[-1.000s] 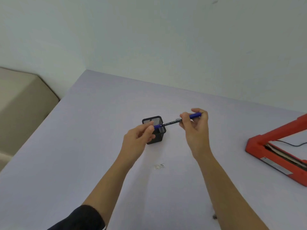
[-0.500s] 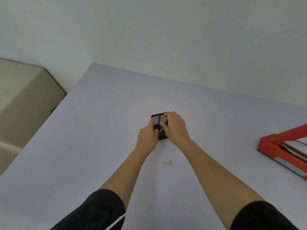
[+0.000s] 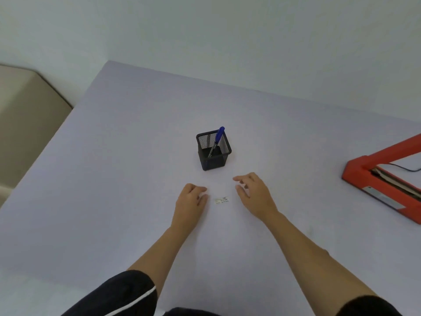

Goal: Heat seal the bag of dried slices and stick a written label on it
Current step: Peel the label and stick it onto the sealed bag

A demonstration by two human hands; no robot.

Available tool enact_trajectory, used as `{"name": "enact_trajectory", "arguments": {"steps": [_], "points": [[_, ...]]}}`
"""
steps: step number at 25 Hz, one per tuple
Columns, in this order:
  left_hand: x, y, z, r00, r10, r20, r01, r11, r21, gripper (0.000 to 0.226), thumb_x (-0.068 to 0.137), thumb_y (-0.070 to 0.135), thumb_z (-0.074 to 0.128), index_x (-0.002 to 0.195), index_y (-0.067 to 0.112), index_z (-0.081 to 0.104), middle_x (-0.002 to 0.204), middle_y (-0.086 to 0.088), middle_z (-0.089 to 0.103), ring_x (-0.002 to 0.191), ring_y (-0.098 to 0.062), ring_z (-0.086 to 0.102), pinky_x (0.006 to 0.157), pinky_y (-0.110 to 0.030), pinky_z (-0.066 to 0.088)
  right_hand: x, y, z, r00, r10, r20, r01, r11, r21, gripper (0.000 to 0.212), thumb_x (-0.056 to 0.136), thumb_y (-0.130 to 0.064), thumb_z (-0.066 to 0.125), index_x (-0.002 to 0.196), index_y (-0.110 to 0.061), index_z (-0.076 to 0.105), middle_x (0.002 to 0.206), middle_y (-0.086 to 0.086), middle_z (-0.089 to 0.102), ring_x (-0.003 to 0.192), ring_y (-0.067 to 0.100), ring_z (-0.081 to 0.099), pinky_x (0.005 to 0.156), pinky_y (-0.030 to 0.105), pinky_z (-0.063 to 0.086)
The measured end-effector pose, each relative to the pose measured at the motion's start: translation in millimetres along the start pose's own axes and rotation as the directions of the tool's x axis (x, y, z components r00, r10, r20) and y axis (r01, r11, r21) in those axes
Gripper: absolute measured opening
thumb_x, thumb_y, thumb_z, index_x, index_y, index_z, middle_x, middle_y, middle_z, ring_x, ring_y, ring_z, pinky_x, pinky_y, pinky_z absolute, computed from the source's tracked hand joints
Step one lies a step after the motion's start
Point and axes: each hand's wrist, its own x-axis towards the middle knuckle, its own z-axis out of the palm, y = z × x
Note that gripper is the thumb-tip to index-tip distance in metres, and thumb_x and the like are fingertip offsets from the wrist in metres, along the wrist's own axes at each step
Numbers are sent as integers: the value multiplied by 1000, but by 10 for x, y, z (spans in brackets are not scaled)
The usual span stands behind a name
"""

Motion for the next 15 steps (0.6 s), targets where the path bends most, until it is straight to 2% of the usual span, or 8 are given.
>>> {"name": "enact_trajectory", "arguments": {"steps": [2, 3, 5, 9, 12, 14, 15], "points": [[-60, -44, 150, 995, 18, 95, -25, 996, 80, 36, 89, 22, 60, 122, 8, 59, 110, -9, 53, 95, -22, 54, 86, -27, 46, -116, 56, 135, 984, 12, 176, 1, 997, -73, 35, 89, -24, 59, 123, -19, 58, 111, 5, 50, 97, 17, 51, 86, 32, 47], [-63, -42, 199, 995, 39, 92, -49, 993, 110, 37, 89, 23, 61, 123, 9, 59, 111, -10, 52, 97, -24, 52, 84, -26, 43, -139, 61, 184, 981, 14, 194, 6, 995, -101, 37, 88, -27, 61, 123, -19, 58, 113, 4, 50, 100, 17, 50, 86, 29, 46], [-47, -20, 261, 994, 81, 68, -90, 986, 141, 33, 88, 21, 62, 118, 8, 62, 109, -12, 54, 96, -26, 52, 80, -26, 42, -168, 28, 240, 990, 14, 143, -1, 996, -93, 33, 85, -27, 64, 117, -18, 63, 113, 4, 50, 100, 17, 49, 85, 27, 44], [-8, 47, 302, 998, 25, 55, -28, 998, 52, 14, 87, 12, 61, 98, 5, 66, 102, -11, 58, 87, -21, 55, 78, -28, 49, -216, -53, 256, 995, 19, 102, -17, 1000, -17, 13, 84, -17, 65, 96, -11, 68, 105, 4, 54, 95, 14, 52, 82, 22, 43], [-20, 178, 168, 993, -38, 109, 50, 993, -103, 3, 88, 14, 59, 85, 13, 60, 86, -7, 66, 73, -16, 56, 66, -15, 44, -247, -209, 142, 985, 158, 70, -171, 951, 258, 4, 85, -13, 65, 89, -13, 67, 91, -1, 65, 85, 10, 61, 80, 18, 50], [-62, 272, 34, 990, -42, 135, 73, 969, -236, 3, 88, 19, 60, 85, 17, 58, 79, -6, 68, 69, -19, 59, 62, -17, 45, -278, -338, 43, 967, 248, 55, -246, 863, 442, 5, 85, -14, 65, 88, -17, 66, 87, -5, 69, 83, 8, 65, 75, 12, 51], [-89, 315, -31, 992, -30, 123, 65, 953, -295, 1, 88, 20, 61, 88, 19, 60, 77, -7, 69, 70, -21, 61, 62, -20, 46, -298, -397, -2, 961, 271, 49, -258, 826, 501, 5, 85, -15, 65, 88, -19, 67, 88, -5, 70, 83, 9, 67, 74, 13, 51]]}}
